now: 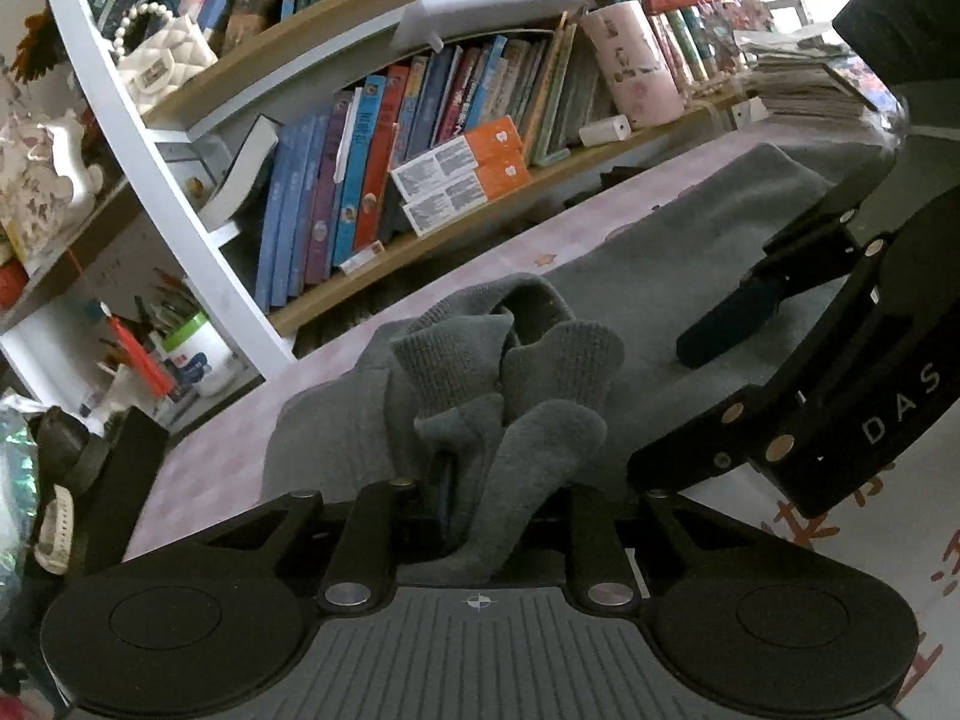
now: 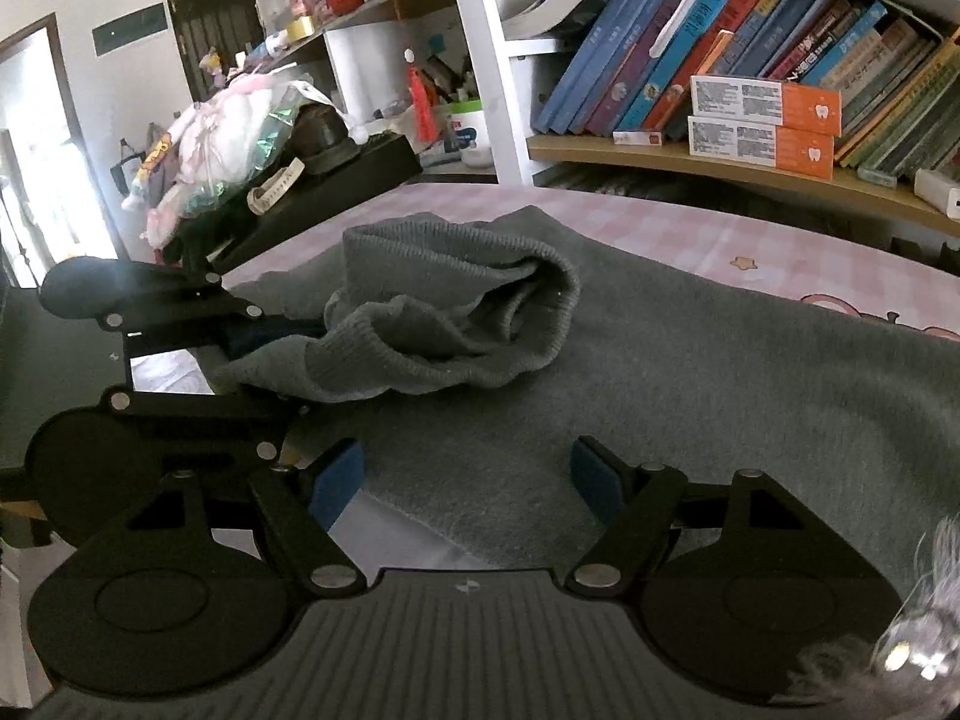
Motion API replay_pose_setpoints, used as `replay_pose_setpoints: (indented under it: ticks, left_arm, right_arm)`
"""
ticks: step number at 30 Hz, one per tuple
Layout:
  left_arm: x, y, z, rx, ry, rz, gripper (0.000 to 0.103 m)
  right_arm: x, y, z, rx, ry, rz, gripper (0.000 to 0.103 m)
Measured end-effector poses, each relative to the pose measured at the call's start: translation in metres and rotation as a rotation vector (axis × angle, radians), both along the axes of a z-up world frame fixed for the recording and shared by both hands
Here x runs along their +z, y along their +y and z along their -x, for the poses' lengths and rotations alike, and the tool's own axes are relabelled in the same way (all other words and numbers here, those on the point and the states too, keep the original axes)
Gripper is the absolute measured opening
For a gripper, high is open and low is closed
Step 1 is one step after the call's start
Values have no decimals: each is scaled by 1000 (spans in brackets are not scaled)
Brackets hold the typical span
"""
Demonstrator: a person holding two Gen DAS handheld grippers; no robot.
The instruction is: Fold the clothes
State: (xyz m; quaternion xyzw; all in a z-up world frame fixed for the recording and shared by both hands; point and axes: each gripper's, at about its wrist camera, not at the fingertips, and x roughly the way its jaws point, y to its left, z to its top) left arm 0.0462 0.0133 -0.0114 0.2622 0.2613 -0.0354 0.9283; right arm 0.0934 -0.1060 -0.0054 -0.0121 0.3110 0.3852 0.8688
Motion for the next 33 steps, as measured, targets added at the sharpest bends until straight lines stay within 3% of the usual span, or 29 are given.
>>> replay_pose_setpoints:
  ticks: [3,8,11,14,16,19,20,24,26,28,29,30,32,33]
  left_arm:
    - [5,0,2,14,-40,2,15]
    - [48,31,6,170,-235,187,12]
    - [47,21,1,154,-215,98,15]
    - [14,-5,-8,57,-88,-33,25]
    - [-2,-17,-6,-29,-12,-72,29]
    - [-8,-24,7,-73,-28,-117,53]
    - [-3,-20,12,-86,-28,-86,58]
    - [21,4,31,-122,-32,81,59]
    - [38,25,36,-80,-62,247,59]
    - [52,54,32,-1,-90,466,58]
    - [55,67,28,36,-97,555,52]
    - [53,73,22,74,-98,567,46]
    - [46,83,10,152,-97,566,21]
    - [39,85,3,180,-79,560,19]
  right_arm:
    - [0,0,1,2,-5,5,76]
    - [-1,1,2,6,-11,13,76]
    - [-1,1,1,9,-8,12,76]
    - [1,-3,-2,15,19,-12,76]
    - [1,-10,-7,16,57,-51,76]
    - [1,-22,-16,14,119,-118,76]
    - [1,-24,-19,11,136,-138,76]
    - [1,-33,-26,-1,205,-215,77]
    - [1,-36,-28,-6,237,-252,77]
    - [0,-39,-30,-6,272,-295,77]
    - [-1,-40,-31,-2,294,-325,77]
    - [-1,-42,-32,5,316,-356,77]
    - [-2,-44,-34,11,356,-410,77]
    - [-2,-43,-35,4,367,-418,77]
